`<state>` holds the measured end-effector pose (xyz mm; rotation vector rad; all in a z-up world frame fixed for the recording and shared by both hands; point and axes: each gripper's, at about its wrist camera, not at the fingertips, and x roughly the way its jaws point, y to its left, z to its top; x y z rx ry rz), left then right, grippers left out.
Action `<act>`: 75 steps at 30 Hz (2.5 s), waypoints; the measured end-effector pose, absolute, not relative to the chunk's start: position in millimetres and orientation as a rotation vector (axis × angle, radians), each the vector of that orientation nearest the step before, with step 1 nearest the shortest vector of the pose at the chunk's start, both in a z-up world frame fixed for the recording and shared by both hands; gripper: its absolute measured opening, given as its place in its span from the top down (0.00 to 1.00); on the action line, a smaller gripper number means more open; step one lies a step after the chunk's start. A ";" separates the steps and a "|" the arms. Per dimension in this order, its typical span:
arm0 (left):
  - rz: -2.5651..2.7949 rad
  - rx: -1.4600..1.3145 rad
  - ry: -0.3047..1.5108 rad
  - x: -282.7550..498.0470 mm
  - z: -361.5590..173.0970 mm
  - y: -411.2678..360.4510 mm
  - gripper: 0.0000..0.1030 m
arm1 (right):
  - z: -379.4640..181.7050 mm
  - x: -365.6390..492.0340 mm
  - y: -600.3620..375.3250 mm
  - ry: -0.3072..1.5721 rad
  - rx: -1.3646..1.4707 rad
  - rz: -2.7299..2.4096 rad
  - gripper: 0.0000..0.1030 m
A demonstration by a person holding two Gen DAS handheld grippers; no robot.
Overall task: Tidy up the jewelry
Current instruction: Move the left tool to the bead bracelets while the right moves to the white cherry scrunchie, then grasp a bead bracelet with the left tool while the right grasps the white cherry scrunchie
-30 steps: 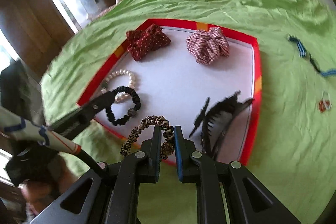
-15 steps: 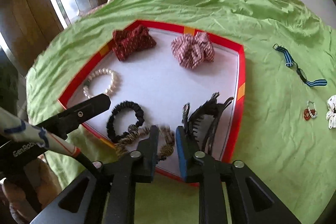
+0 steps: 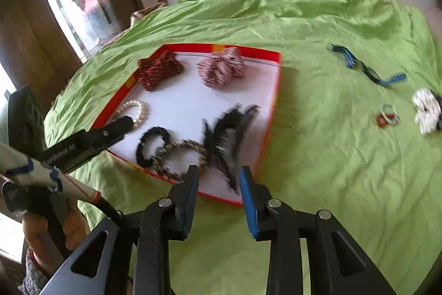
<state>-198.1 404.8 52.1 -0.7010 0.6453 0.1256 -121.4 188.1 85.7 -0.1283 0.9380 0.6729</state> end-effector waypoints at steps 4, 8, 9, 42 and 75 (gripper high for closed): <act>0.197 -0.611 0.651 -198.4 55.2 394.6 0.56 | 81.0 -119.5 146.2 0.943 -0.087 0.601 0.68; 0.235 -0.534 0.644 -198.7 59.3 383.5 0.54 | 75.1 -113.3 93.1 0.948 -0.042 0.489 0.68; 0.248 -0.508 0.642 -199.0 60.4 378.9 0.53 | 73.5 -111.8 81.4 0.949 -0.036 0.464 0.68; -0.167 -0.220 0.963 -21.1 119.9 145.0 0.55 | 67.8 4.6 -137.7 0.848 0.290 0.261 0.40; -0.256 -0.125 0.975 66.5 113.1 81.6 0.95 | 64.1 102.0 -100.6 0.788 0.200 0.277 0.85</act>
